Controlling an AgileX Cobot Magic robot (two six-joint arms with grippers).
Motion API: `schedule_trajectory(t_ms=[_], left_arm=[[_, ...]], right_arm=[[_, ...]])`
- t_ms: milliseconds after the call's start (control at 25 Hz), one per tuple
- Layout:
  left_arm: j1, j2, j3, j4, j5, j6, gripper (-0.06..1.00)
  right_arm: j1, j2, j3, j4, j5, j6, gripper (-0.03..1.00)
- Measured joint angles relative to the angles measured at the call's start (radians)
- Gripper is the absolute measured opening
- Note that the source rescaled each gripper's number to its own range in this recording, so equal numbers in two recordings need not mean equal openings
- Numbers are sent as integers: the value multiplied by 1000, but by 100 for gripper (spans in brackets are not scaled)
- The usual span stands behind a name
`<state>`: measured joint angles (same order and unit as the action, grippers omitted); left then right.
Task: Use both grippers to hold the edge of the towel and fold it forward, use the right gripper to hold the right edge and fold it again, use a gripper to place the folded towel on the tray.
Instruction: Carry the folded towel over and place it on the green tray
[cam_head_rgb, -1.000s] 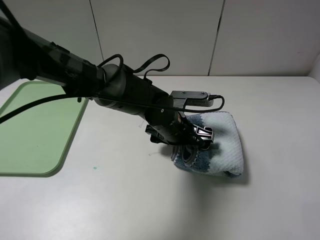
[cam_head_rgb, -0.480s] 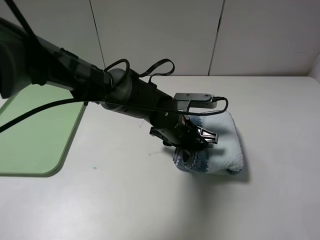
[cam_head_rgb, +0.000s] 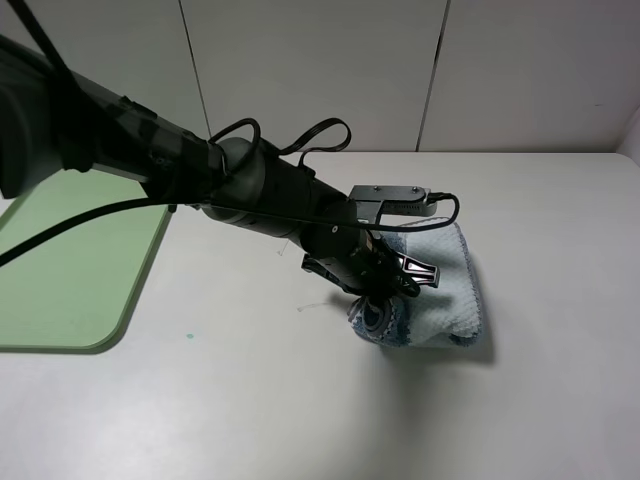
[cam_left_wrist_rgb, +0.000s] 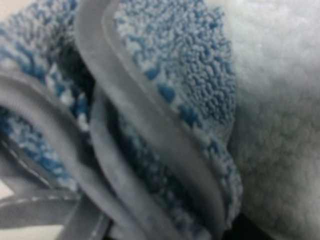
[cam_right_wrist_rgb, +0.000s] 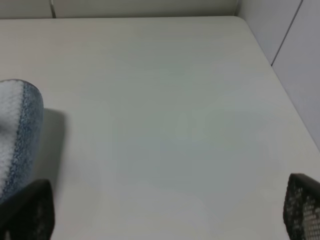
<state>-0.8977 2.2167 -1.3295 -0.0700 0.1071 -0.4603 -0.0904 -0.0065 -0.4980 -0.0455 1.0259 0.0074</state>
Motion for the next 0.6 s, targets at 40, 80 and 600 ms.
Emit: schedule_trajectory(t_ms=[40,80,600], left_arm=[[0,0,0,0,0,0,15],[0,0,0,0,1,0,15],[16,-103,1,21,151,3,15]], right_arm=[[0,0,0,0,0,0,100],[0,0,0,0,0,0,100],[0,0,0,0,0,0,100]])
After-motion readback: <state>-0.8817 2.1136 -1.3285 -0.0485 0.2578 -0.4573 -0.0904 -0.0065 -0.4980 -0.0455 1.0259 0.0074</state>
